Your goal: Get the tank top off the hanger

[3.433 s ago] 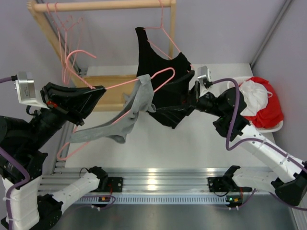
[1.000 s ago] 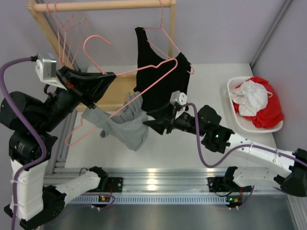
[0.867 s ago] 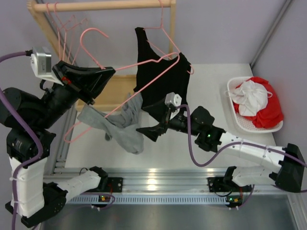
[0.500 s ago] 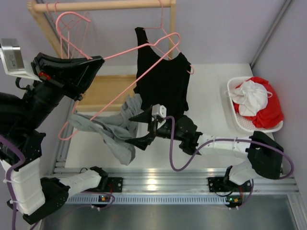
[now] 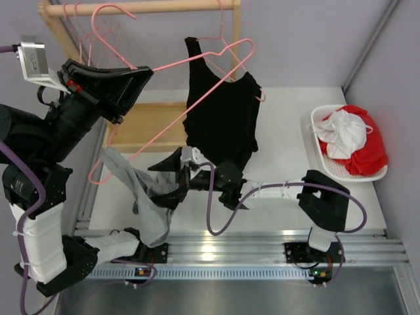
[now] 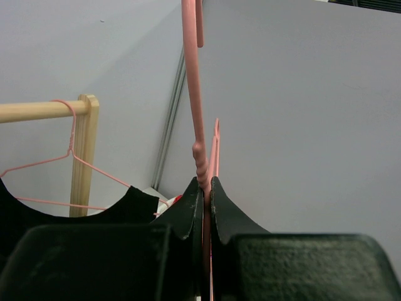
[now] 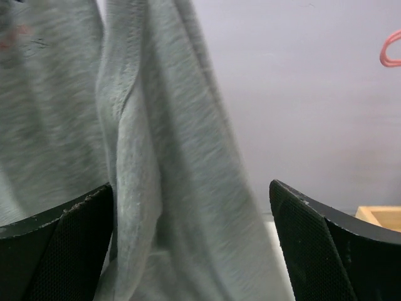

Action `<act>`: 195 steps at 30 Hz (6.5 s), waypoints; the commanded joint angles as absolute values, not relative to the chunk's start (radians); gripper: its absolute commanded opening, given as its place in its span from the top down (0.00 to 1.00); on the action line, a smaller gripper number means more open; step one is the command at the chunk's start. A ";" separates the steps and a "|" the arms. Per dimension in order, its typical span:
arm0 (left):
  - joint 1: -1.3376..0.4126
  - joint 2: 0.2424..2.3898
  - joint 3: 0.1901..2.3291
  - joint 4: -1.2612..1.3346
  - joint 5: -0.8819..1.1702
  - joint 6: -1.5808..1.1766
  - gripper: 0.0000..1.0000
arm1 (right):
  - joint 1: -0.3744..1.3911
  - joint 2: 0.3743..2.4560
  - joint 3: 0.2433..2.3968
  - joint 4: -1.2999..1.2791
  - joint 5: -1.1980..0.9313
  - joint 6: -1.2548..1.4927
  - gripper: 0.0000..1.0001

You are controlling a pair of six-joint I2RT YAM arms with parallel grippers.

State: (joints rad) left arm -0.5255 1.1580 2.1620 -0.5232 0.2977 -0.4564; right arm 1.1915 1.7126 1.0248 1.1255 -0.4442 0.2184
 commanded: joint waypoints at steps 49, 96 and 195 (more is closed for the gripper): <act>-0.528 0.835 1.534 -0.136 -0.061 -0.249 1.00 | 1.333 1.528 1.061 0.026 0.242 0.164 0.53; -0.526 0.790 1.526 -0.183 -0.044 -0.239 1.00 | 1.419 1.974 1.262 -0.092 -0.029 0.414 0.01; -0.526 0.988 1.452 -0.350 -0.469 -0.160 1.00 | -0.334 1.063 1.325 -0.446 0.167 0.615 0.16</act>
